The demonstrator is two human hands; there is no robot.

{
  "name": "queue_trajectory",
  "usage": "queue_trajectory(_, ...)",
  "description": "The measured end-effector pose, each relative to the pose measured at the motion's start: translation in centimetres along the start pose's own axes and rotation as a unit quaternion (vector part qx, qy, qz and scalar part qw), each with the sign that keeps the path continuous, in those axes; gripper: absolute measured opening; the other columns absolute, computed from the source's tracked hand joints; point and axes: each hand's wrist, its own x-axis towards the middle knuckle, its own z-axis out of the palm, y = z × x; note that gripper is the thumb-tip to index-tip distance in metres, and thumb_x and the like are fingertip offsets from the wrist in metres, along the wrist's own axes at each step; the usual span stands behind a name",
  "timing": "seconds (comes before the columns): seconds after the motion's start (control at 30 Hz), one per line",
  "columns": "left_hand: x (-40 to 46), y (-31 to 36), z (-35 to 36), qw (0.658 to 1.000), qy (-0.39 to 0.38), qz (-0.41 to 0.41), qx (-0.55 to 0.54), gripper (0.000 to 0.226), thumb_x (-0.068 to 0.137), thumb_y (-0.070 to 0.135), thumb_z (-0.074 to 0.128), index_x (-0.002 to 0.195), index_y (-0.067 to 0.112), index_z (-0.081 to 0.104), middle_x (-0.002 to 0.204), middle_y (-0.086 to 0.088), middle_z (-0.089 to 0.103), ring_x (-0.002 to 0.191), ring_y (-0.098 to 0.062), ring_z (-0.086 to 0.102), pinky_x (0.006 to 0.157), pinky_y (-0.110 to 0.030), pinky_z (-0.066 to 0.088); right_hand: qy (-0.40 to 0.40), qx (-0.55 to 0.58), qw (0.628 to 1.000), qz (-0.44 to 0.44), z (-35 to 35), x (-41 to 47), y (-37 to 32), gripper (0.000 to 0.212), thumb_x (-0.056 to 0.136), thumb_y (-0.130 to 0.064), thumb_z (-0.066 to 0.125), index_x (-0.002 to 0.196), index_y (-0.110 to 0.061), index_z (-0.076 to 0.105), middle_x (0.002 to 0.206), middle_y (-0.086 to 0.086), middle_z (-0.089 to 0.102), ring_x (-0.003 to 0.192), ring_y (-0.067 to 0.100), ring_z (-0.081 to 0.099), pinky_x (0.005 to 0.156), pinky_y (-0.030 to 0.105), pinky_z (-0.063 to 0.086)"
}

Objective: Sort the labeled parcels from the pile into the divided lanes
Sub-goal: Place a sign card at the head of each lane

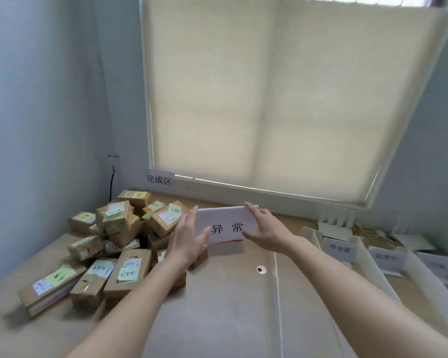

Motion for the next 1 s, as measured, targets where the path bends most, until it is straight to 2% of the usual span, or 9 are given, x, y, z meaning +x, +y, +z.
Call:
queue_trajectory(0.2,0.5,12.8,0.0,0.995,0.0,0.098,-0.016,0.072,0.094,0.036,0.064,0.155,0.017,0.029,0.147,-0.011,0.045,0.134,-0.028,0.046,0.104,-0.038,0.04,0.084,-0.007,0.996,0.031,-11.2,-6.4,3.8,0.086,0.095,-0.041,0.063,0.163,-0.031,0.012,0.16,0.009,0.03,0.145,0.026,0.037,0.114,0.031,0.031)
queue_trajectory(0.33,0.8,19.2,2.1,0.989,-0.013,0.146,-0.01,0.073,0.094,0.04,0.062,0.155,0.021,0.028,0.144,-0.011,0.047,0.127,-0.031,0.052,0.102,-0.044,0.046,0.102,0.008,0.993,0.052,-16.2,-9.9,7.7,0.087,0.094,-0.04,0.064,0.163,-0.03,0.012,0.158,0.013,0.031,0.146,0.026,0.034,0.115,0.029,0.028)
queue_trajectory(0.5,1.2,25.8,6.2,0.983,-0.025,0.179,-0.017,0.073,0.095,0.039,0.062,0.156,0.019,0.027,0.138,-0.012,0.05,0.117,-0.028,0.056,0.098,-0.041,0.049,0.117,0.007,0.99,0.072,-20.8,-12.9,13.3,0.087,0.094,-0.04,0.065,0.163,-0.031,0.011,0.16,0.014,0.029,0.15,0.026,0.029,0.117,0.03,0.026)
queue_trajectory(0.63,1.4,30.1,10.1,0.981,-0.034,0.188,-0.023,0.074,0.096,0.039,0.061,0.156,0.018,0.025,0.138,-0.011,0.05,0.117,-0.028,0.056,0.098,-0.04,0.048,0.122,-0.002,0.989,0.088,-23.4,-14.0,18.0,0.087,0.094,-0.041,0.064,0.162,-0.034,0.011,0.161,0.012,0.028,0.147,0.027,0.033,0.115,0.032,0.029)
queue_trajectory(0.8,1.7,33.6,14.4,0.981,-0.044,0.187,-0.039,0.073,0.096,0.037,0.061,0.156,0.017,0.026,0.14,-0.011,0.048,0.122,-0.027,0.052,0.101,-0.035,0.042,0.122,-0.017,0.987,0.106,-25.7,-14.3,23.1,0.088,0.092,-0.045,0.062,0.161,-0.042,0.008,0.163,0.005,0.024,0.144,0.028,0.039,0.109,0.037,0.041)
queue_trajectory(1.0,2.8,35.5,18.4,0.981,-0.053,0.177,-0.05,0.073,0.095,0.037,0.062,0.156,0.018,0.027,0.138,-0.011,0.049,0.122,-0.028,0.052,0.101,-0.037,0.042,0.113,-0.016,0.987,0.115,-26.3,-13.8,27.6,0.09,0.09,-0.047,0.063,0.16,-0.044,0.006,0.165,0.005,0.023,0.146,0.03,0.036,0.115,0.041,0.038)
